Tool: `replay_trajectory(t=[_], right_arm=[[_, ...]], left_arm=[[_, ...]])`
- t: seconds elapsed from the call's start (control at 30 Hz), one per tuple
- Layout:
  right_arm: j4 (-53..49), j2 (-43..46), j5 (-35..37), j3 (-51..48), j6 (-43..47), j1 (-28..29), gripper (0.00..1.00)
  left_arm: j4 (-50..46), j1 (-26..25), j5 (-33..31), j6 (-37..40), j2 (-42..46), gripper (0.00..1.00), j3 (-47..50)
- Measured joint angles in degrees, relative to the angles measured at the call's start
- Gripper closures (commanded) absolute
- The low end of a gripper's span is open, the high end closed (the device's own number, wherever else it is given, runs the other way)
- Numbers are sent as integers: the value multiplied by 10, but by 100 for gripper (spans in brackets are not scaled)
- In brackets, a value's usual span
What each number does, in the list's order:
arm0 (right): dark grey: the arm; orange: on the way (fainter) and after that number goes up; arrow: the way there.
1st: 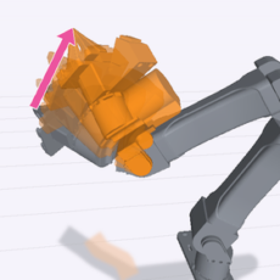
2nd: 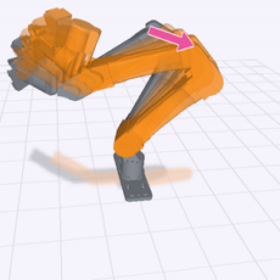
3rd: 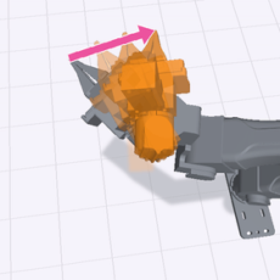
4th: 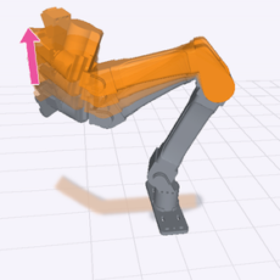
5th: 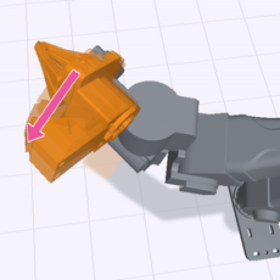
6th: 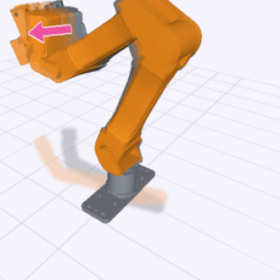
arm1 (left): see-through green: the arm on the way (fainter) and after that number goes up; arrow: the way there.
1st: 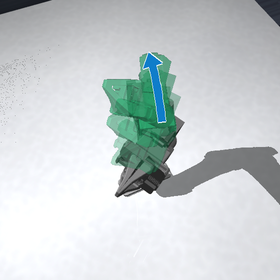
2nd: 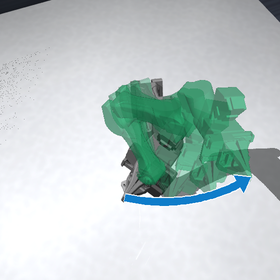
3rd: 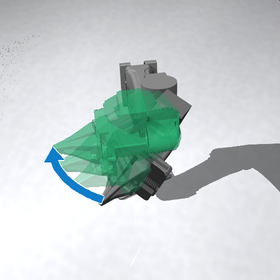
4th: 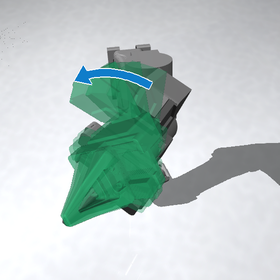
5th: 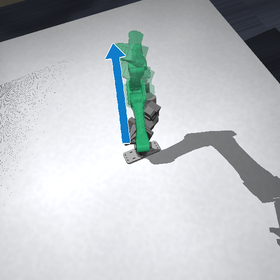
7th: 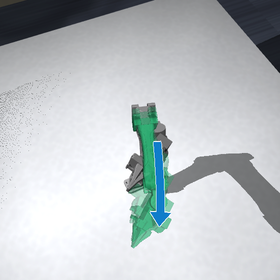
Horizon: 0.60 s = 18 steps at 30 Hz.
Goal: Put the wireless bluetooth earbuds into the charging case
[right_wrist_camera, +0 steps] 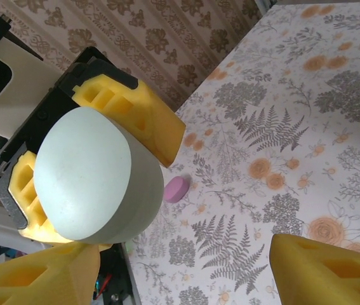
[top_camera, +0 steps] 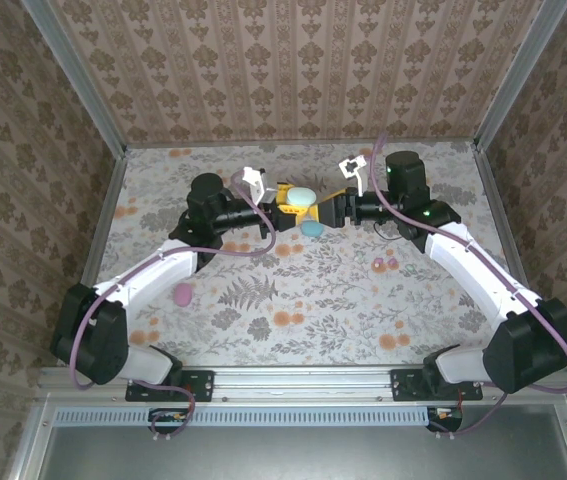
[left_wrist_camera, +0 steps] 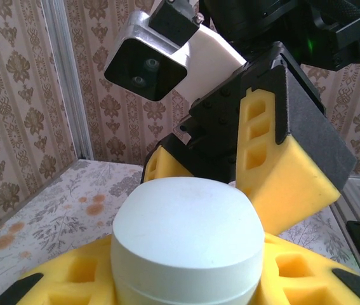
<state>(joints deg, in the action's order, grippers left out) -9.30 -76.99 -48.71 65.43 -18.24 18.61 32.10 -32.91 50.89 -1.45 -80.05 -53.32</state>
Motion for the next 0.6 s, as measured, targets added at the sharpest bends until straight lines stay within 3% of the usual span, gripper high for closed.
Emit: replay_trajectory(t=[0.6], right_arm=[[61,0,-30,1,-60,-19,27]], left_arm=[[-26,-4,6,13,9,77,0]])
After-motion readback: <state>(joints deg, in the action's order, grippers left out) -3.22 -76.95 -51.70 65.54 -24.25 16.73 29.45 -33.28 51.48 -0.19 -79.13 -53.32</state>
